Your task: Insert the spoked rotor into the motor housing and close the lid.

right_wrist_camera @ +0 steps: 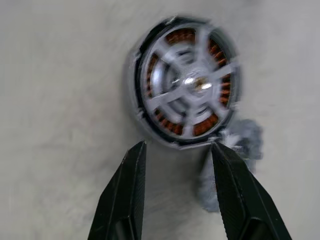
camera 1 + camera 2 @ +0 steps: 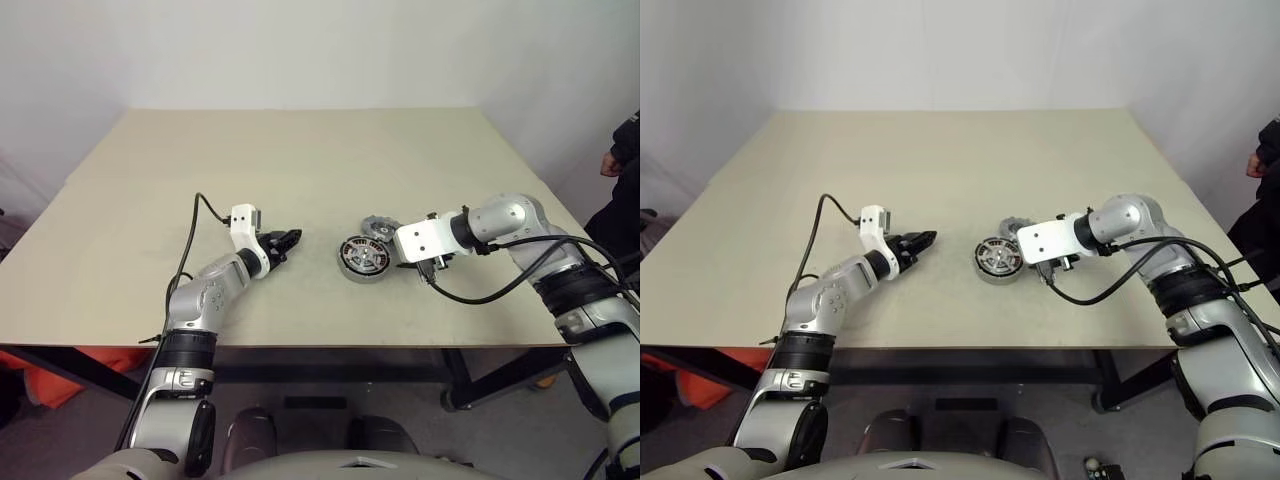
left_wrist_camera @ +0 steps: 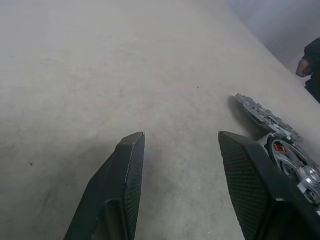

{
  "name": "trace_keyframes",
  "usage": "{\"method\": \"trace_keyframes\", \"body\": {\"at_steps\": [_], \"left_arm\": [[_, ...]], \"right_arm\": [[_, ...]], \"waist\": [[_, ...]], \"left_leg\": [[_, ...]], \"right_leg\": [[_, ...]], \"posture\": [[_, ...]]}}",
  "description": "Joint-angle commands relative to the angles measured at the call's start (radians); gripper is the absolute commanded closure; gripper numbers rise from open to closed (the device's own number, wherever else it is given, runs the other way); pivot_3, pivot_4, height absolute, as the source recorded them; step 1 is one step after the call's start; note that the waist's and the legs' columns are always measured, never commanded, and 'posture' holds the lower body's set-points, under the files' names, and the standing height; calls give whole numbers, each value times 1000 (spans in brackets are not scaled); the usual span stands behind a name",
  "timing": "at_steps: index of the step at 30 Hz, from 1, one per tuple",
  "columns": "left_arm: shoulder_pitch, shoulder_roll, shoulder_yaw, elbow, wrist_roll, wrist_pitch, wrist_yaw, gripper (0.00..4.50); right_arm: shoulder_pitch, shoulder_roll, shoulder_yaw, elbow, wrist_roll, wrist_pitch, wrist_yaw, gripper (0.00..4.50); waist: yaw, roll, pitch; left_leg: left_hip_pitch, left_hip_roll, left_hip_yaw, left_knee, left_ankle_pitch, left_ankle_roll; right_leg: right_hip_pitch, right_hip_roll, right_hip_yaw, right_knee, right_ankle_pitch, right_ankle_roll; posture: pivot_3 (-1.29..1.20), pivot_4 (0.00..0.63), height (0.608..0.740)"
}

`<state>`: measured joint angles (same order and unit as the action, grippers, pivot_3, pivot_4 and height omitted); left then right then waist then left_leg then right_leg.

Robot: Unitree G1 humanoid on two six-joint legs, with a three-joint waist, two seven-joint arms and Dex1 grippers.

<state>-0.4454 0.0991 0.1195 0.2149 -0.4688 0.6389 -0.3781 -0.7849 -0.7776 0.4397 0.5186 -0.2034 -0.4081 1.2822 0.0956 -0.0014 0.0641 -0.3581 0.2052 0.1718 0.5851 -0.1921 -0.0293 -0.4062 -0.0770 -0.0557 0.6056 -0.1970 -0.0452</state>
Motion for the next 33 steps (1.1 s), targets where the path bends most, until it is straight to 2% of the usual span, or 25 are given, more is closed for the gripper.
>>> {"method": "trace_keyframes", "body": {"at_steps": [1, 7, 13, 25, 28, 33], "left_arm": [[11, -2, 11, -54, -3, -19, 11, 2030], [28, -1, 15, -73, -3, -17, 22, 2030], [26, 5, 20, -71, -3, -16, 24, 2030], [22, 9, 17, -66, 0, -19, 23, 2030], [21, 9, 17, -67, 1, -19, 24, 2030], [22, 12, 19, -65, 1, -19, 24, 2030]], "right_arm": [[-75, 20, 12, 83, -28, -101, 19, 2230], [-139, 72, 33, 208, -83, -182, 0, 2230], [-106, 86, 28, 182, -63, -189, 38, 2230], [-82, 101, 38, 201, -95, -201, 17, 2230], [-84, 104, 44, 214, -105, -219, 11, 2805], [-95, 113, 43, 237, -117, -237, -8, 4394]], "waist": [[-1, 0, 0], [-3, 0, 0], [-2, 0, 0], [-2, 0, 0], [-4, 0, 0], [-5, -1, 0]], "left_leg": [[-2, 0, 0, 1, 0, 0], [-8, 2, -1, 12, -4, 5], [-8, 2, -1, 12, -3, 5], [-8, 2, -1, 12, -3, 5], [-8, 2, -1, 12, -3, 5], [-6, 2, -1, 12, -3, 5]], "right_leg": [[-1, 0, 0, 1, 0, 0], [-3, 0, -2, 2, 0, -1], [-3, 0, -2, 3, 1, -1], [-3, 0, -2, 3, 1, -1], [-2, 0, -2, 3, 1, -1], [0, 0, -2, 4, 1, -1]], "posture": [[0, 0, 740], [0, 0, 740], [0, 0, 740], [0, 0, 740], [0, 0, 740], [0, 0, 740]]}}
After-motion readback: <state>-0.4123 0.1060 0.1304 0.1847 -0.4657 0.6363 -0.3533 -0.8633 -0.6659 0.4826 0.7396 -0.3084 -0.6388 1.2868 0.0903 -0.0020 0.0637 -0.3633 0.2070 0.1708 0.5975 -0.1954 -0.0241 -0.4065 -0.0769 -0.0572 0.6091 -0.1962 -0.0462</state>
